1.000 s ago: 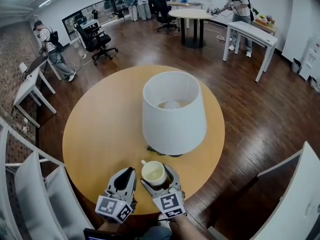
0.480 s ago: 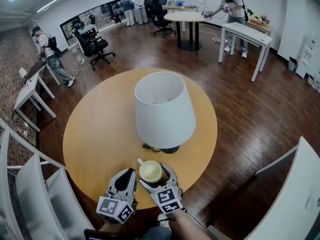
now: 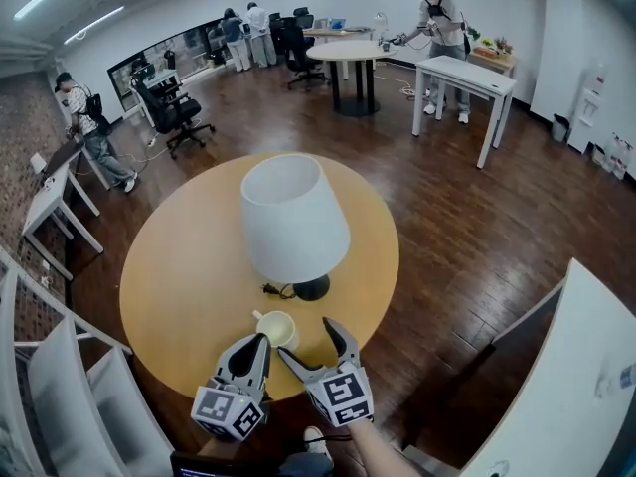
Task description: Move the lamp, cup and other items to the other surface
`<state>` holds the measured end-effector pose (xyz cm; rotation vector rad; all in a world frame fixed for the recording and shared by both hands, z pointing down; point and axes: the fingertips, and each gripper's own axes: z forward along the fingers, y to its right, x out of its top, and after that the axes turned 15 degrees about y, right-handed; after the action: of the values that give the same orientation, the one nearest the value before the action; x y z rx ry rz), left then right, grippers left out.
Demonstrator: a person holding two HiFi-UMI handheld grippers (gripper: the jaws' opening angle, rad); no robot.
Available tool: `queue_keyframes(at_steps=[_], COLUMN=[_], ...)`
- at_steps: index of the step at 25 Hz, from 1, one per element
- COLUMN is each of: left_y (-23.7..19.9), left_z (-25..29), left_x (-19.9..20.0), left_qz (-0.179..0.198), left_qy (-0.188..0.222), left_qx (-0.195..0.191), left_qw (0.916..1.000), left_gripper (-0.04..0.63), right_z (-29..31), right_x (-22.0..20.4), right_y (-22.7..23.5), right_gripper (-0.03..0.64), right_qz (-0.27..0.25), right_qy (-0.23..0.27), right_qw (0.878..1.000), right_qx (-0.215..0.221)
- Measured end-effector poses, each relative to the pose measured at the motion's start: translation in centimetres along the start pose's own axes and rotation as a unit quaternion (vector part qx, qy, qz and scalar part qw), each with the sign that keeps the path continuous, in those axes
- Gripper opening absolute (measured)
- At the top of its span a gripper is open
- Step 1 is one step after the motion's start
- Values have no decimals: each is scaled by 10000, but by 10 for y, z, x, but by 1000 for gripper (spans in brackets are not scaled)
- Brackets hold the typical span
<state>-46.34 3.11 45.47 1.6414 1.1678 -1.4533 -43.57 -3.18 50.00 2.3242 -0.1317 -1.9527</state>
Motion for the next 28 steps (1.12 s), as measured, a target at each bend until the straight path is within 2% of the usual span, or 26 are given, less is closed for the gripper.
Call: queue_keyframes(at_steps=[3, 5, 6, 7, 9, 12, 16, 21, 25, 28], left_y=[39, 72, 90, 108, 148, 216, 301, 382, 420, 434], left_z=[9, 22, 28, 32, 43, 57, 58, 48, 44, 47], left_x=[2, 5, 8, 12, 22, 29, 33, 36, 34, 34], left_qz=[-107, -175, -202, -235, -318, -418, -486, -718, -785, -837], left_qy=[85, 178, 222, 258, 327, 380, 427, 347, 322, 288], left_qx=[-406, -741, -882, -1002, -1298, -1955, -2734, -3349, -3667, -3814], left_qw=[9991, 9969, 9957, 9944, 9905, 9791, 9597, 9389, 9265, 9202], left_gripper=[8, 8, 8, 8, 8, 8, 8, 8, 8, 9], right_z=[-35, -63, -78, -93, -125, -178, -246, -312, -342, -352], right_x=[38, 66, 82, 97, 124, 156, 182, 208, 217, 221], right_y=[13, 29, 35, 39, 47, 67, 85, 98, 104, 110], right_gripper=[410, 231, 174, 131, 90, 7, 0, 0, 0, 0], right_qz=[-95, -289, -360, -417, -542, -832, -1100, -1269, -1346, -1440], right_qy=[338, 578, 656, 700, 674, 761, 824, 798, 795, 815], right_qw=[9990, 9964, 9953, 9945, 9934, 9868, 9760, 9640, 9582, 9547], right_qx=[-275, -540, -616, -654, -751, -1159, -1691, -2195, -2395, -2471])
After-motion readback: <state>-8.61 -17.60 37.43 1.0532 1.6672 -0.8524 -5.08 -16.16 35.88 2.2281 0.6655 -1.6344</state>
